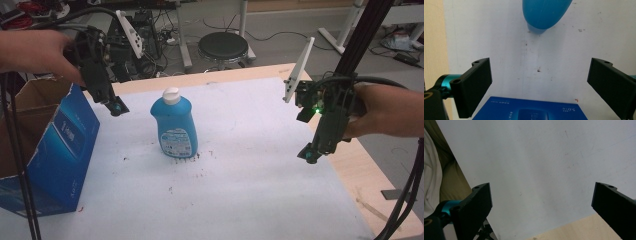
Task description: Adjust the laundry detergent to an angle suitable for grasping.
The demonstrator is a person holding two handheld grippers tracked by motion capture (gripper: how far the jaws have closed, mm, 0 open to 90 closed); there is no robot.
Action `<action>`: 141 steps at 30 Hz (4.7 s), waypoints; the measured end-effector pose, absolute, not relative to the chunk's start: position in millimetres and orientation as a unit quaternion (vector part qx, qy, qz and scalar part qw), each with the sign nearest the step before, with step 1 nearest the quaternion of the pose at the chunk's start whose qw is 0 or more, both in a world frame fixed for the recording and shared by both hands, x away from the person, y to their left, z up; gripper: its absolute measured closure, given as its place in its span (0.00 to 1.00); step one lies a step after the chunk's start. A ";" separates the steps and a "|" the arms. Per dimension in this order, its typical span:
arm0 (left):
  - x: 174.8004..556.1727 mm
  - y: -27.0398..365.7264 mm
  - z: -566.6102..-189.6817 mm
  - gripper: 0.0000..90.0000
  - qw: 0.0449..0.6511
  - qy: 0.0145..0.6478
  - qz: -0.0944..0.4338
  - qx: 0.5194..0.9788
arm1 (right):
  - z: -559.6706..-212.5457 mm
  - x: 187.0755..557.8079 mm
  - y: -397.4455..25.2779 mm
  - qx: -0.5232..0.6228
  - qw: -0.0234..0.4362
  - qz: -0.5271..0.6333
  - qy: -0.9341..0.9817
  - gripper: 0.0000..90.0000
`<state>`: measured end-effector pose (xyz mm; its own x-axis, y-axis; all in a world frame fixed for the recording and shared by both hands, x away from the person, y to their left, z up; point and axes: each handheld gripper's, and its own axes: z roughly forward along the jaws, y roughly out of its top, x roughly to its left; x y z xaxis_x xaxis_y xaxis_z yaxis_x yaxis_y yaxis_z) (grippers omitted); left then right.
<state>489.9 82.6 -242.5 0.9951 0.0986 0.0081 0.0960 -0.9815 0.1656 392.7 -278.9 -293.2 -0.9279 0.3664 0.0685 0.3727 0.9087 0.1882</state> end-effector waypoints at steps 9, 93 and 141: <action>488.7 82.1 -242.4 0.06 0.084 0.049 0.012 0.995 | -291.5 390.9 -279.9 -0.190 0.015 -0.098 -0.977 0.02; 481.3 87.1 -241.5 0.06 0.080 0.061 0.013 0.995 | -354.6 388.6 -281.7 -0.238 -0.111 -0.546 -0.796 0.02; 483.5 90.4 -249.0 0.06 0.077 0.063 0.007 0.995 | -379.8 445.1 -179.0 -0.188 -0.056 -0.530 -0.825 0.02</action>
<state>483.5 90.4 -249.0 0.9918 0.1273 0.0051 0.1250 -0.9800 0.1547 445.1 -179.0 -379.8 -0.9229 0.3701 0.1063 0.2504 0.3670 0.8959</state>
